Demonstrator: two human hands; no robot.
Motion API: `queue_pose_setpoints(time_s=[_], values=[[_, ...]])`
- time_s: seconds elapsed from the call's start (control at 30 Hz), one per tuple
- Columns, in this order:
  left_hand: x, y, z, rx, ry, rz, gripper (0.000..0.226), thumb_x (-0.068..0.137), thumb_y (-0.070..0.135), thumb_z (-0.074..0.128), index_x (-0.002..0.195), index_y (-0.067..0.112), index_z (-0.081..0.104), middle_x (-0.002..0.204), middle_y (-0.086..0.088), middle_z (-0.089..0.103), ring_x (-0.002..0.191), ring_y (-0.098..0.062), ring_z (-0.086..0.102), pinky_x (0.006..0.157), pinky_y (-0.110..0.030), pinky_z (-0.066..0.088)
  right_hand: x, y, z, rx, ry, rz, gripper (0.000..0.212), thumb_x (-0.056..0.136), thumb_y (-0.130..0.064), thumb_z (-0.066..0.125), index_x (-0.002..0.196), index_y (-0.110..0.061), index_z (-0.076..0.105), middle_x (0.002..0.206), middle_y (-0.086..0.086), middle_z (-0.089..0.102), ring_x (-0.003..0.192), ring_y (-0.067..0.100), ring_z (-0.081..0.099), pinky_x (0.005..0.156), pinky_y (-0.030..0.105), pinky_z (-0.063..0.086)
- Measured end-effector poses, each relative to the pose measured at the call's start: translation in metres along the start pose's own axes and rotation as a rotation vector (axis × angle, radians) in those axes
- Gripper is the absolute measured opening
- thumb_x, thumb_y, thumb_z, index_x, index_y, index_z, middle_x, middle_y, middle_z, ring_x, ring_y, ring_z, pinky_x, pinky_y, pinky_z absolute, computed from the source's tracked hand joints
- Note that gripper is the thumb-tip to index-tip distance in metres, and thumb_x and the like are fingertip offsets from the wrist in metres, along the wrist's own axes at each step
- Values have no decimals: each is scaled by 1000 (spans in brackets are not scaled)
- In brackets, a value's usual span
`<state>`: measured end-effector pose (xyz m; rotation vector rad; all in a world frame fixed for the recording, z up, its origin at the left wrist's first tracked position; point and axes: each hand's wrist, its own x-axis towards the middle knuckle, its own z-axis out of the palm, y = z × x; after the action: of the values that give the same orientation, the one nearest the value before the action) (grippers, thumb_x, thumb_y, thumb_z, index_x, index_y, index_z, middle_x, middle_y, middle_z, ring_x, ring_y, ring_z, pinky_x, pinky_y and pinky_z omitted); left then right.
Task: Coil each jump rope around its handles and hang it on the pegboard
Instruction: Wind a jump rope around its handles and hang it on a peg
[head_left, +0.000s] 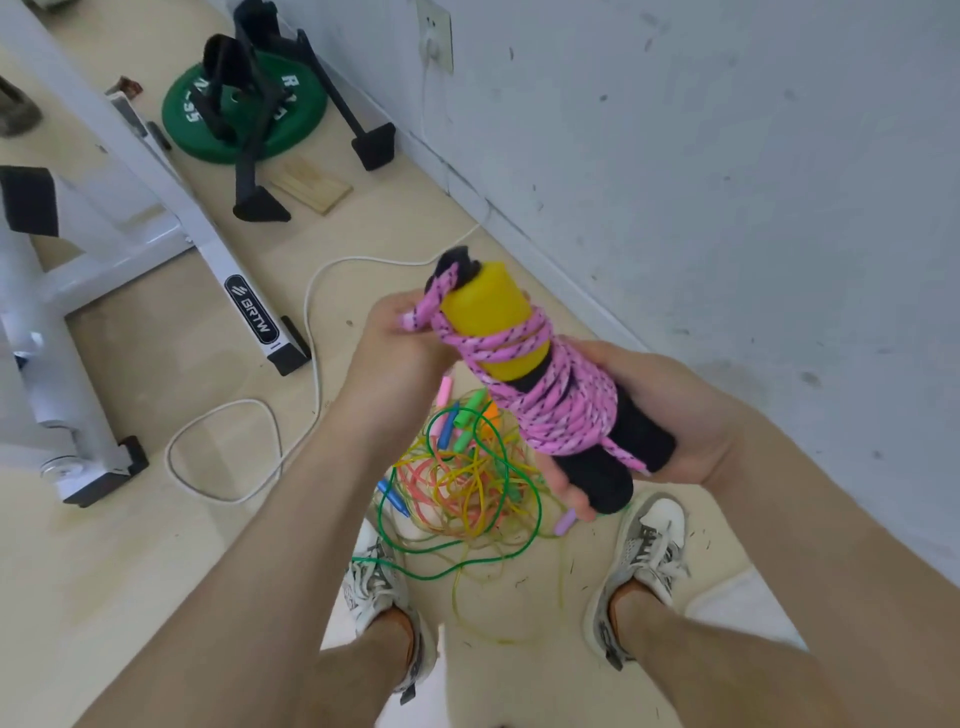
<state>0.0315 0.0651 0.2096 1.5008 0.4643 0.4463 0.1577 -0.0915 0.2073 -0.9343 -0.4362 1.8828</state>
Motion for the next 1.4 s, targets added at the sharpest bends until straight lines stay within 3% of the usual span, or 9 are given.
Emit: queue_pose_setpoints(time_s=[0.17, 0.27, 0.43, 0.57, 0.7, 0.93, 1.03, 1.23, 1.4], values=[[-13, -3, 7, -14, -346, -180, 28, 77, 19, 67, 104, 16, 71, 110, -2, 70, 108, -19, 63, 99, -39, 45, -2, -4, 9, 99, -128, -36, 48, 87, -51, 59, 92, -5, 70, 71, 23, 67, 58, 30, 68, 59, 36, 58], [-14, -2, 16, 201, -385, -189, 16, 88, 17, 64, 74, 21, 70, 75, 5, 64, 70, -16, 55, 73, -29, 47, -3, -5, 3, 58, -132, -47, 57, 84, -55, 61, 92, 0, 68, 74, 21, 69, 60, 29, 68, 61, 34, 56], [-6, -11, 10, 656, -209, 9, 47, 81, 44, 44, 92, 4, 63, 91, -23, 65, 79, -28, 61, 77, -49, 51, 0, -2, -5, -24, 105, -141, 67, 66, -68, 72, 85, -4, 71, 73, 21, 68, 57, 30, 66, 55, 35, 55], [-3, -12, 4, 802, -177, 9, 47, 83, 43, 41, 91, 1, 62, 82, -16, 65, 82, -37, 58, 73, -44, 49, 3, -3, -2, -200, 268, -246, 57, 59, -61, 80, 77, -7, 75, 73, 18, 70, 56, 28, 67, 55, 35, 56], [-6, -10, 1, 903, -215, -42, 22, 98, 25, 49, 93, 19, 70, 63, 10, 56, 64, -12, 52, 62, -27, 40, 1, -6, -4, -255, 576, -210, 47, 64, -51, 73, 73, -5, 74, 72, 19, 70, 60, 30, 64, 62, 40, 57], [-10, -11, -1, 1224, -228, 72, 28, 96, 38, 49, 87, 20, 68, 80, -4, 64, 84, -28, 58, 65, -35, 42, 8, 1, -15, -886, 1015, 39, 43, 75, -51, 77, 83, -11, 62, 67, 5, 66, 61, 21, 61, 57, 30, 48], [-10, -8, 3, 1281, -270, 117, 24, 94, 38, 51, 95, 22, 69, 88, -3, 63, 91, -28, 58, 66, -34, 41, 14, 11, -14, -1134, 989, 150, 56, 73, -58, 73, 105, -20, 46, 81, 1, 63, 78, 23, 61, 71, 37, 51], [-12, -12, 8, 1249, -367, 262, 26, 81, 35, 51, 77, 17, 69, 74, 0, 56, 77, -25, 59, 54, -34, 42, 25, 21, 11, -1438, 711, 174, 50, 83, -53, 64, 121, -27, 46, 72, -12, 46, 107, 22, 57, 68, 34, 42], [-12, -17, 9, 1127, -361, 215, 33, 78, 44, 50, 79, 22, 74, 70, -1, 63, 76, -29, 66, 62, -42, 52, 17, 15, 9, -1581, 649, 218, 52, 85, -49, 64, 128, -27, 44, 82, -9, 49, 95, 24, 58, 78, 38, 51]])
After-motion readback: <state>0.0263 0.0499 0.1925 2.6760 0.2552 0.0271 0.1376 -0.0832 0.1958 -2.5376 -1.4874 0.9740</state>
